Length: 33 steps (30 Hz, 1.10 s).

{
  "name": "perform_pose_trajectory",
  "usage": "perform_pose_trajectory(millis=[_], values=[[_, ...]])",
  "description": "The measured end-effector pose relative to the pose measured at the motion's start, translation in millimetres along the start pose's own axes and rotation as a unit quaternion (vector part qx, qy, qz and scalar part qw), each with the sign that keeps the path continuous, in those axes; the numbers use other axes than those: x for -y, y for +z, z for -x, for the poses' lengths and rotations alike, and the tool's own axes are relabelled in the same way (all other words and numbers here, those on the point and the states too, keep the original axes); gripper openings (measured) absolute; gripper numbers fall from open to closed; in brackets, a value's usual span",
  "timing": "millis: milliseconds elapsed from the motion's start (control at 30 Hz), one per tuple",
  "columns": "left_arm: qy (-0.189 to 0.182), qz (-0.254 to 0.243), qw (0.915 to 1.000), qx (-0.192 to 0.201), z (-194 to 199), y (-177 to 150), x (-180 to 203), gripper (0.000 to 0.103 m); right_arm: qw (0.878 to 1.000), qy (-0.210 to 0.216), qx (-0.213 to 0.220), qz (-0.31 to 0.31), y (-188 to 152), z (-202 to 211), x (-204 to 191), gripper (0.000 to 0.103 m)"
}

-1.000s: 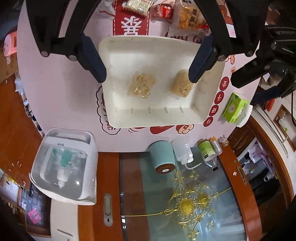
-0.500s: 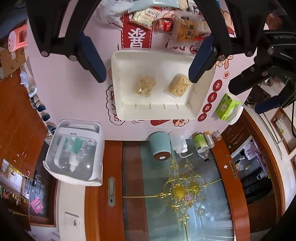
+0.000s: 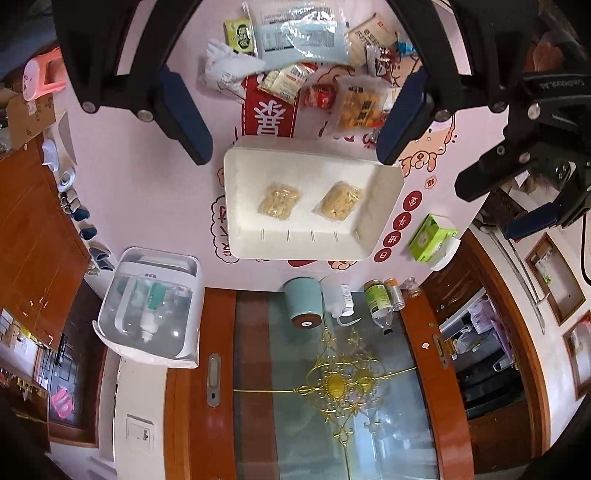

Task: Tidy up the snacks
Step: 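Withdraw both grippers from the tray back toward the snack pile, then grasp the blue foil packet with the left gripper while the right grasps the white printed bag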

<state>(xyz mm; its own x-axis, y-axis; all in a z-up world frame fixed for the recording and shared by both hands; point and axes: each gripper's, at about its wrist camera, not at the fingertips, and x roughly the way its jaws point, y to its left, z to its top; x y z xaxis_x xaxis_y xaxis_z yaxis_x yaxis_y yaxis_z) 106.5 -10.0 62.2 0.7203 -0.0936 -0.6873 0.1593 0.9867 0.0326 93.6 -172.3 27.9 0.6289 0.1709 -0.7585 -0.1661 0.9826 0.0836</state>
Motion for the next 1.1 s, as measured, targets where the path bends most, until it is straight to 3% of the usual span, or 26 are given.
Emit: perform_pose_trajectory(millis=[300,533,833,1100], values=[[0.042,0.006,0.9988,0.023,34.9,-23.3,-3.6,0.1,1.0,0.016,0.015,0.004,-24.2,25.1,3.0,0.091],[0.052,0.008,0.9986,0.005,34.8,-50.8,-8.5,0.1,0.999,0.033,0.004,-0.017,-47.4,16.6,19.7,0.091],[0.046,0.021,0.9978,-0.044,5.4,-101.9,-26.4,0.1,0.998,0.024,-0.035,-0.039,-77.8,-12.4,42.3,0.087],[0.037,0.058,0.9893,-0.129,-41.7,-172.6,-53.7,0.1,0.991,0.004,-0.103,-0.082,-103.0,-62.0,77.0,0.087]])
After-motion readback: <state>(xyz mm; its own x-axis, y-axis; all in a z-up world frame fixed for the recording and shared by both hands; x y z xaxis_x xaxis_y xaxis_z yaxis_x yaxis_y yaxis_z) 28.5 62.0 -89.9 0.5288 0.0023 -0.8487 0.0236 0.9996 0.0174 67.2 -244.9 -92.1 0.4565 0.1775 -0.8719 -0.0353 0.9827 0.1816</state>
